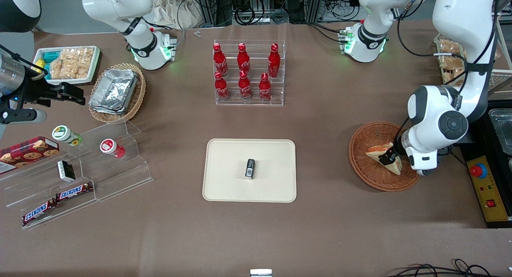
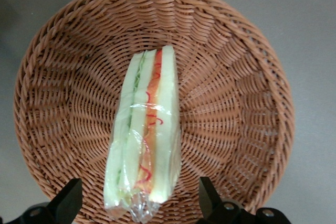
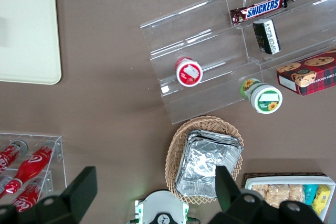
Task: Place sandwich from basket to tray
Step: 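Close the left gripper on the sandwich's wrapped edge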
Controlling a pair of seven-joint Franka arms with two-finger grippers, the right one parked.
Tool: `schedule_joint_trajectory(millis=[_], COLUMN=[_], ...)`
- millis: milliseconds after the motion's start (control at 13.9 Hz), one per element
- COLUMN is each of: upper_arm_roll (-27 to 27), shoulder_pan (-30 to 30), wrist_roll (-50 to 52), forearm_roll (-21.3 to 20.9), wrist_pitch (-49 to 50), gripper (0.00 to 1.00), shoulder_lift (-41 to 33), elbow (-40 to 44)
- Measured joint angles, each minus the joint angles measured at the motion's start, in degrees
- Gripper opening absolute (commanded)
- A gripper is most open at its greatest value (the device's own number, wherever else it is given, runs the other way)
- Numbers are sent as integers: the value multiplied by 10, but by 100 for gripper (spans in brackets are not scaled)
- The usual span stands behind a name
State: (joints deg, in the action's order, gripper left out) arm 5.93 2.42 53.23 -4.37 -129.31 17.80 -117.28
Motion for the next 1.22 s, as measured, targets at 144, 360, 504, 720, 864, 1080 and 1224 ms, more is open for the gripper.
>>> schedule_joint_trajectory(millis=[144,360,504,720,864,1080,1224], upper_arm_roll=[0,0,-1,-2,-3,-6,-6], shoulder_pan=[0,0,0,0,1,2,2], wrist_roll=[0,0,0,0,0,1,6], forearm_roll=[-2,-3,-3,-3,-3,-3,-3], wrist_pitch=[-1,-1,-7,-19,-31,-42,-48], gripper=[100,100,100,87,50,0,0], shoulder_lift=[0,1,7,18,26,35,37], elbow=[-4,-7,-9,-9,-9,-9,-8])
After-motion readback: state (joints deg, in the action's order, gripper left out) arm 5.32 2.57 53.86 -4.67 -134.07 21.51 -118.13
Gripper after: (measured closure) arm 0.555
